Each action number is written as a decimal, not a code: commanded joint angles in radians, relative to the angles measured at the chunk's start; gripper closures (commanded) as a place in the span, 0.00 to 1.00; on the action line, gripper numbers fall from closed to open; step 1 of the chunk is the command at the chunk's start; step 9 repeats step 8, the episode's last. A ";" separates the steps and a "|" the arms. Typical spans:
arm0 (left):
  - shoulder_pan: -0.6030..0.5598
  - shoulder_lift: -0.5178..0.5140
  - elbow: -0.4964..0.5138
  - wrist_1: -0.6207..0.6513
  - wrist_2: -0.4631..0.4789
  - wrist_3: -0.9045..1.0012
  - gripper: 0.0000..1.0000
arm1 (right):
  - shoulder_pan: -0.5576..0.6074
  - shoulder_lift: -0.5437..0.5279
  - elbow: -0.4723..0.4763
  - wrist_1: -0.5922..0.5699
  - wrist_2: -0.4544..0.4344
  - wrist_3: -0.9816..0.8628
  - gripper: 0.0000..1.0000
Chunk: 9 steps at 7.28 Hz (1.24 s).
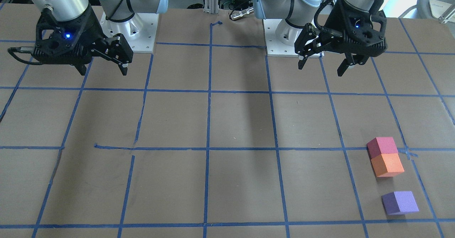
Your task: Arrange blocks in a line
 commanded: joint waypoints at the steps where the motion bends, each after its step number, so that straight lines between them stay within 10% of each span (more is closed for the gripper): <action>1: 0.001 0.003 -0.013 0.019 0.040 -0.004 0.00 | 0.000 -0.003 0.000 0.000 0.000 0.000 0.00; 9: 0.001 0.023 -0.041 0.030 0.059 -0.017 0.00 | 0.000 0.002 0.000 -0.012 0.002 0.003 0.00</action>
